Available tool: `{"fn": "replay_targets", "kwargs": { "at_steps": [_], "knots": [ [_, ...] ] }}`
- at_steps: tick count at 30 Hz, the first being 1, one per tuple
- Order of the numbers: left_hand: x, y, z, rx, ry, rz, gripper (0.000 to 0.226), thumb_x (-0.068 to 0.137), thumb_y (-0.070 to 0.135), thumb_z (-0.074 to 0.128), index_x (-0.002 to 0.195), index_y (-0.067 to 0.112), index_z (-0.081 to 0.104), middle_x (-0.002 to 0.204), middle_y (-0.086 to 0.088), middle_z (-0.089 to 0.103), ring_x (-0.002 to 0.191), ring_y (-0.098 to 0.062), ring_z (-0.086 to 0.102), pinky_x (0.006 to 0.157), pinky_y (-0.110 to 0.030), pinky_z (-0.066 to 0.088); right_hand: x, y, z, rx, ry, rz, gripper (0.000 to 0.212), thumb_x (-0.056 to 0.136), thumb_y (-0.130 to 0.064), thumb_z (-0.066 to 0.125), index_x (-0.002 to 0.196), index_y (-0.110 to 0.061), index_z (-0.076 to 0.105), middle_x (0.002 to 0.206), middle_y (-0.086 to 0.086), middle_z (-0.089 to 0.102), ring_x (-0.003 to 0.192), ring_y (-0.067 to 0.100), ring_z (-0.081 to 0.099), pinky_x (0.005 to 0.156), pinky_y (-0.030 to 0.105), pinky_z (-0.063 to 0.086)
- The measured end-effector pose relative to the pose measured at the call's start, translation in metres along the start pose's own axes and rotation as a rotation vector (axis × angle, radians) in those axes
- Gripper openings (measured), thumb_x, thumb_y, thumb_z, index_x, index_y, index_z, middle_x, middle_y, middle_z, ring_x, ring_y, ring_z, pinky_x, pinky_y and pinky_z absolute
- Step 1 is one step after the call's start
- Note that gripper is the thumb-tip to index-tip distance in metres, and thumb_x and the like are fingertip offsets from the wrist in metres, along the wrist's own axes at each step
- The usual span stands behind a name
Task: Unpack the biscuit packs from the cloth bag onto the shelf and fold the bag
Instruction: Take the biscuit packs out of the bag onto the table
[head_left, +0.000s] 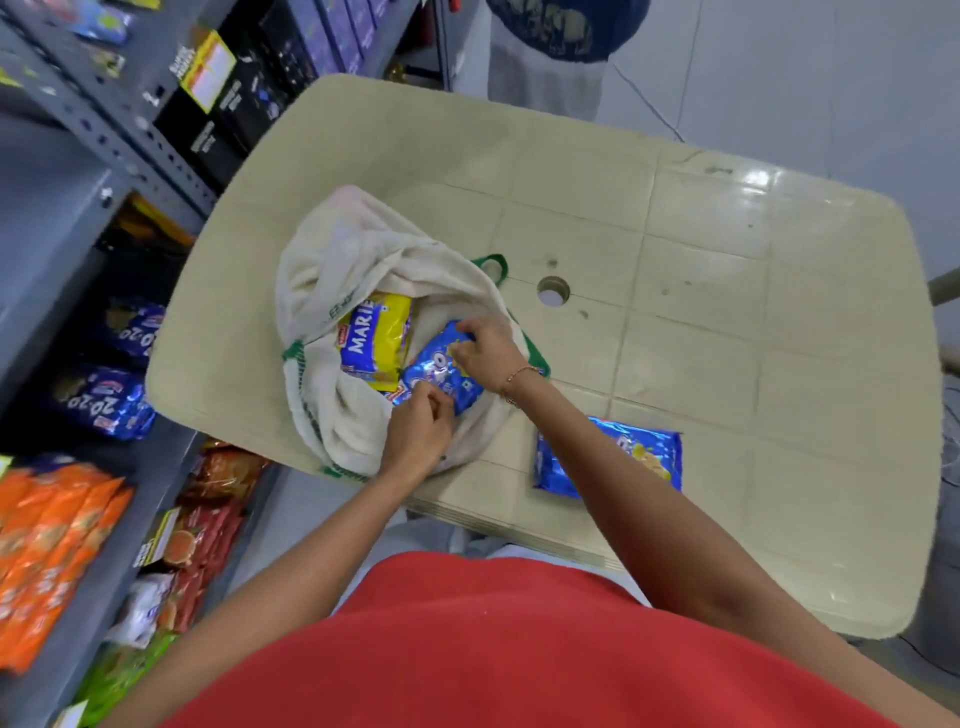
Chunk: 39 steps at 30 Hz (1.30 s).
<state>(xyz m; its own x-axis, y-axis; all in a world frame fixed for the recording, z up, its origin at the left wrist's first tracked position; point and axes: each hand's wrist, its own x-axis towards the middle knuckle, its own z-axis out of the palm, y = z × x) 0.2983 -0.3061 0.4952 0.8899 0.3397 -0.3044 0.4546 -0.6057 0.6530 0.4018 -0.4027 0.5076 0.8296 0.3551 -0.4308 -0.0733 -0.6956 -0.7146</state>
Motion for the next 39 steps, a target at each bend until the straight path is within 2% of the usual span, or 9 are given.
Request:
{"fn": "replay_targets", "kwargs": {
  "at_steps": [4, 8, 14, 20, 22, 24, 28, 33, 39],
  "knots": [
    [-0.003, -0.017, -0.013, 0.129, -0.026, -0.074, 0.052, 0.100, 0.034, 0.035, 0.086, -0.006, 0.065, 0.091, -0.029, 0.067, 0.090, -0.042, 0.060, 0.074, -0.043, 0.044, 0.023, 0.014, 0.017, -0.295, -0.014, 0.120, 0.061, 0.088, -0.036, 0.055, 0.133, 0.002, 0.038, 0.138, 0.024, 0.041, 0.127, 0.038, 0.042, 0.102, 0.041, 0.036],
    [0.004, -0.042, -0.026, 0.077, -0.057, -0.332, 0.058, 0.101, 0.035, 0.029, 0.088, -0.007, 0.068, 0.090, -0.021, 0.072, 0.094, -0.036, 0.065, 0.087, -0.042, 0.049, 0.031, 0.024, 0.010, -0.207, -0.052, 0.176, 0.059, 0.076, -0.054, 0.067, 0.106, -0.006, 0.053, 0.094, 0.011, 0.061, 0.086, 0.029, 0.059, 0.064, 0.030, 0.040],
    [0.011, -0.053, -0.034, 0.116, -0.038, -0.453, 0.053, 0.099, 0.039, 0.035, 0.127, -0.005, 0.042, 0.128, -0.026, 0.054, 0.118, -0.041, 0.051, 0.093, -0.042, 0.042, 0.028, 0.025, 0.014, -0.134, -0.027, 0.169, 0.061, 0.076, -0.052, 0.069, 0.111, -0.006, 0.050, 0.094, 0.005, 0.056, 0.083, 0.022, 0.052, 0.068, 0.030, 0.037],
    [0.014, -0.050, -0.025, -0.120, -0.151, -0.543, 0.073, 0.097, 0.050, 0.033, 0.143, -0.004, 0.016, 0.147, -0.023, 0.037, 0.131, -0.037, 0.042, 0.102, -0.041, 0.037, 0.012, 0.012, 0.003, 0.084, 0.060, -0.005, 0.058, 0.070, -0.047, 0.077, 0.104, -0.015, 0.043, 0.103, 0.007, 0.064, 0.091, 0.024, 0.062, 0.070, 0.034, 0.048],
    [0.019, -0.047, -0.021, -0.295, -0.144, -0.598, 0.074, 0.095, 0.056, 0.031, 0.143, 0.000, 0.022, 0.142, -0.021, 0.044, 0.124, -0.036, 0.051, 0.103, -0.043, 0.043, 0.006, 0.003, -0.009, 0.057, 0.102, -0.102, 0.054, 0.068, -0.047, 0.078, 0.100, -0.020, 0.042, 0.102, 0.008, 0.067, 0.088, 0.026, 0.064, 0.074, 0.036, 0.052],
    [0.024, -0.041, -0.017, -0.533, -0.090, -0.618, 0.067, 0.094, 0.057, 0.033, 0.133, 0.003, 0.039, 0.121, -0.014, 0.061, 0.099, -0.027, 0.063, 0.083, -0.039, 0.054, -0.001, -0.004, -0.025, 0.030, 0.114, -0.189, 0.052, 0.069, -0.047, 0.077, 0.095, -0.025, 0.039, 0.096, 0.007, 0.068, 0.083, 0.028, 0.066, 0.074, 0.042, 0.054],
    [0.035, -0.022, -0.015, -0.756, -0.059, -0.543, 0.054, 0.089, 0.064, 0.040, 0.105, 0.016, 0.057, 0.086, -0.001, 0.065, 0.062, -0.012, 0.056, 0.051, -0.022, 0.042, -0.015, -0.001, -0.046, 0.064, 0.153, -0.259, 0.052, 0.073, -0.047, 0.074, 0.100, -0.023, 0.038, 0.085, -0.014, 0.060, 0.076, 0.018, 0.067, 0.074, 0.041, 0.055],
    [0.037, -0.011, -0.009, -0.822, -0.168, -0.343, 0.048, 0.089, 0.048, 0.056, 0.121, 0.013, 0.057, 0.117, -0.003, 0.067, 0.105, -0.017, 0.065, 0.086, -0.029, 0.054, -0.020, 0.018, -0.065, 0.027, 0.129, -0.178, 0.058, 0.080, -0.035, 0.072, 0.120, -0.011, 0.038, 0.112, 0.009, 0.065, 0.091, 0.026, 0.064, 0.082, 0.030, 0.050],
    [0.027, 0.002, -0.013, -0.758, 0.147, -0.097, 0.043, 0.086, 0.036, 0.065, 0.117, 0.017, 0.043, 0.116, 0.000, 0.060, 0.103, -0.008, 0.059, 0.081, -0.016, 0.048, -0.021, 0.021, -0.087, 0.564, 0.039, -0.248, 0.049, 0.068, 0.006, 0.078, 0.104, -0.017, 0.054, 0.087, -0.012, 0.074, 0.081, 0.002, 0.068, 0.068, 0.018, 0.055]
  ]
}}
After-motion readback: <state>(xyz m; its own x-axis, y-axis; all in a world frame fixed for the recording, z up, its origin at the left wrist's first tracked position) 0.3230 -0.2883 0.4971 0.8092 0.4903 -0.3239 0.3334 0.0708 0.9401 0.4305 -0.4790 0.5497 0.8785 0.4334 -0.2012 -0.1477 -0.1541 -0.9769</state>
